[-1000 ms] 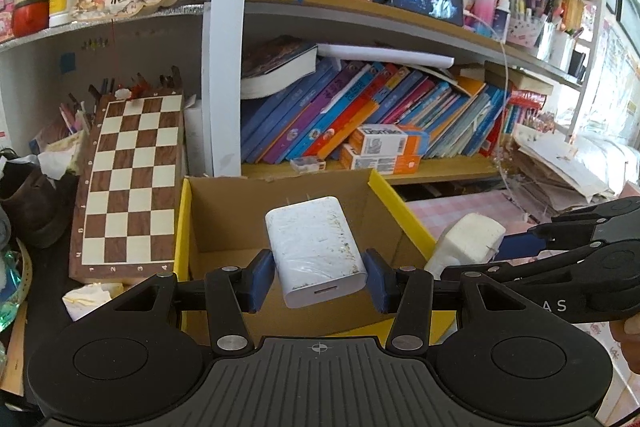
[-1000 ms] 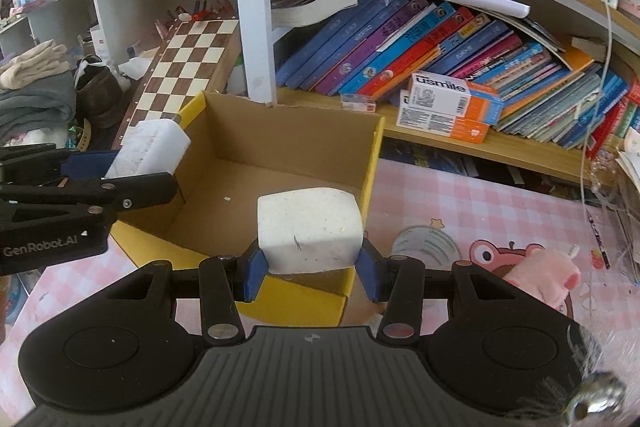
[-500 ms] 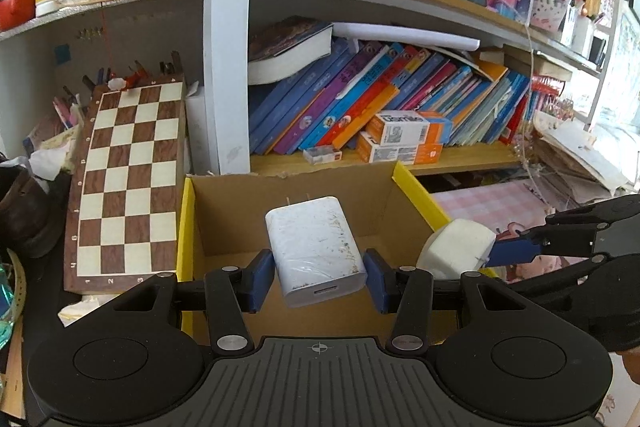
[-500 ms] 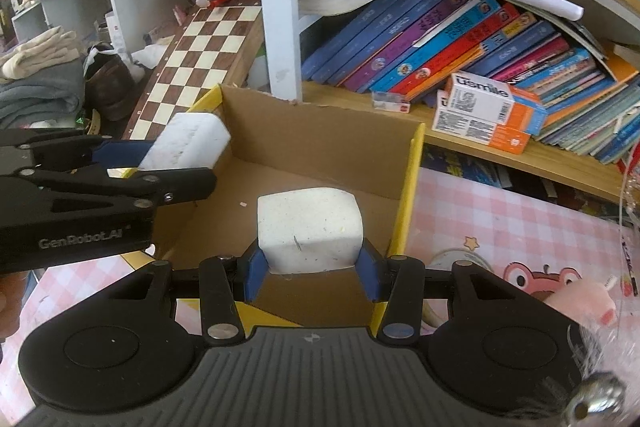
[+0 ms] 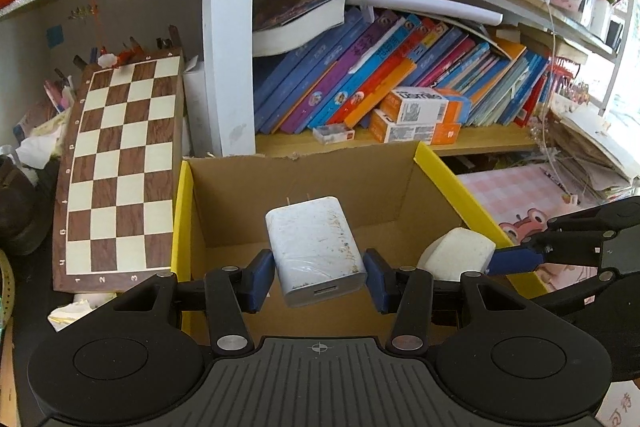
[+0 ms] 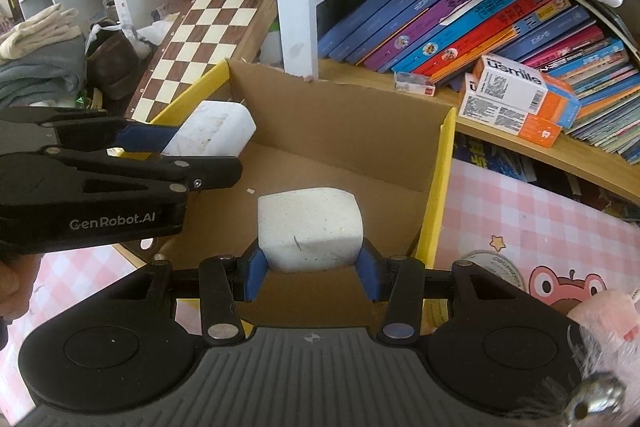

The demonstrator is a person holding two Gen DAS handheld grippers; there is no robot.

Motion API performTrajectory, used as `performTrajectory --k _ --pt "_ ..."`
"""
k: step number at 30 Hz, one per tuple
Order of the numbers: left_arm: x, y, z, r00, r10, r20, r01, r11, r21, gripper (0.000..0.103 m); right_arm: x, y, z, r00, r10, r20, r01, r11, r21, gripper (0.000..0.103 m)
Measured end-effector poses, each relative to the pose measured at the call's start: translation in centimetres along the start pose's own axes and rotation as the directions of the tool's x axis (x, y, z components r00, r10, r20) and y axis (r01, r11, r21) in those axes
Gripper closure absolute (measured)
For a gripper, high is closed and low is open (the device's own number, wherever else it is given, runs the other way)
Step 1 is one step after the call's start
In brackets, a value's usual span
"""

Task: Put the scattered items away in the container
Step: 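Carry the charger in the left tool while the right tool carries the block over the box, then lower into the box and open the left tool releasing the charger while the right holds the block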

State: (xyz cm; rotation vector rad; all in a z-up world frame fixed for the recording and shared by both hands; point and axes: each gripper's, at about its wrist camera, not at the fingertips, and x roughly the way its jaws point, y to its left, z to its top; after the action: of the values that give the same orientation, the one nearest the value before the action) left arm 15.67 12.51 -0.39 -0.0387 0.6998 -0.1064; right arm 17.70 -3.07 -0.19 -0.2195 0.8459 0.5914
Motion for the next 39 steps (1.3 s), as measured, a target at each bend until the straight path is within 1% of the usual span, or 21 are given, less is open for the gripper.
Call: performTrajectory --k 11,25,34,39 --pt "1.9 0.3 0.0 0.999 -0.003 -0.041 0.004 1.000 0.009 0.056 2.0 -0.1 0.4 0.999 0.024 -0.038 -0.025 1.000 -0.009 0.058" --pt "3.7 0.9 0.0 0.997 0.011 -0.075 -0.009 1.000 0.023 0.056 3.9 0.5 1.2 0.995 0.060 -0.076 -0.066 0.995 -0.079 0.058" --pt "3.9 1.6 0.2 0.994 0.055 -0.090 -0.049 0.997 0.061 0.056 5.7 0.4 2.4 0.993 0.059 -0.105 -0.070 0.992 -0.105 0.058" --pt "4.3 1.3 1.1 0.995 0.059 -0.083 -0.048 0.991 0.125 0.056 7.2 0.2 3.2 0.987 0.062 -0.151 -0.084 0.987 -0.140 0.058"
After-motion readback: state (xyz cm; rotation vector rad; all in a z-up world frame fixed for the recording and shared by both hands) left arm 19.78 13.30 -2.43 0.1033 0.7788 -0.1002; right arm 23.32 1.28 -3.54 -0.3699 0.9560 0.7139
